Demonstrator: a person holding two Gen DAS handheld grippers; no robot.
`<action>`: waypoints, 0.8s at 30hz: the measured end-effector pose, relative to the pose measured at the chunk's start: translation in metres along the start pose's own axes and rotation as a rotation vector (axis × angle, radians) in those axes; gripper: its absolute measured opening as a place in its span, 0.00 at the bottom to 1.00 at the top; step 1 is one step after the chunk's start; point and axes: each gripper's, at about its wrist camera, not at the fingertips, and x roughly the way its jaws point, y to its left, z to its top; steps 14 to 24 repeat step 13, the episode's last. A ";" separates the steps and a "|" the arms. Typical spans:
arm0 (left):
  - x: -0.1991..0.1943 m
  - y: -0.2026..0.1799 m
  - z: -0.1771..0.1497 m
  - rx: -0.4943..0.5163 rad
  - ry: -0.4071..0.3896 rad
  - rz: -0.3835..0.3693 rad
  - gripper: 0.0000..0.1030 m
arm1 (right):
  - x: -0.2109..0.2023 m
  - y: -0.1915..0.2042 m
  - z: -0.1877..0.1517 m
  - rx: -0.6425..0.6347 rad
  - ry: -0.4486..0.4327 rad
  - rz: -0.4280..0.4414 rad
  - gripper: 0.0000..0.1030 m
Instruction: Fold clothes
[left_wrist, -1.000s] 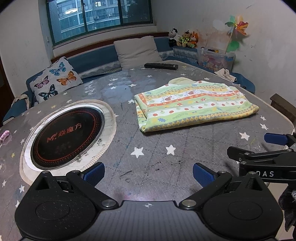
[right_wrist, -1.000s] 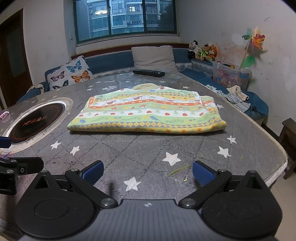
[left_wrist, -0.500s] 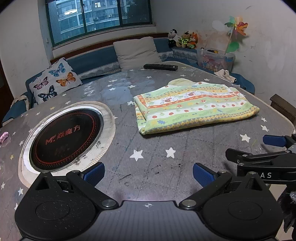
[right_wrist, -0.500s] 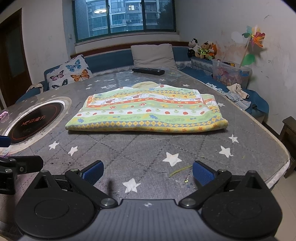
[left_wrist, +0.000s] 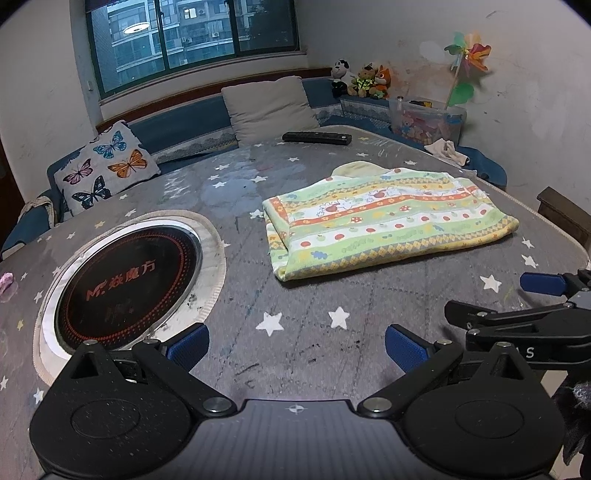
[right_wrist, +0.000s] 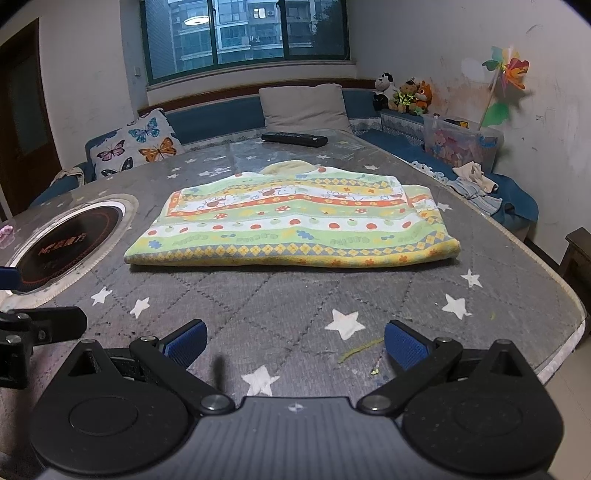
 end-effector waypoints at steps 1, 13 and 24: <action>0.001 0.000 0.001 0.000 0.000 0.001 1.00 | 0.001 0.000 0.001 -0.001 0.001 -0.001 1.00; 0.013 0.005 0.008 -0.004 0.000 0.013 1.00 | 0.010 -0.003 0.005 0.004 0.008 -0.004 1.00; 0.013 0.005 0.008 -0.004 0.000 0.013 1.00 | 0.010 -0.003 0.005 0.004 0.008 -0.004 1.00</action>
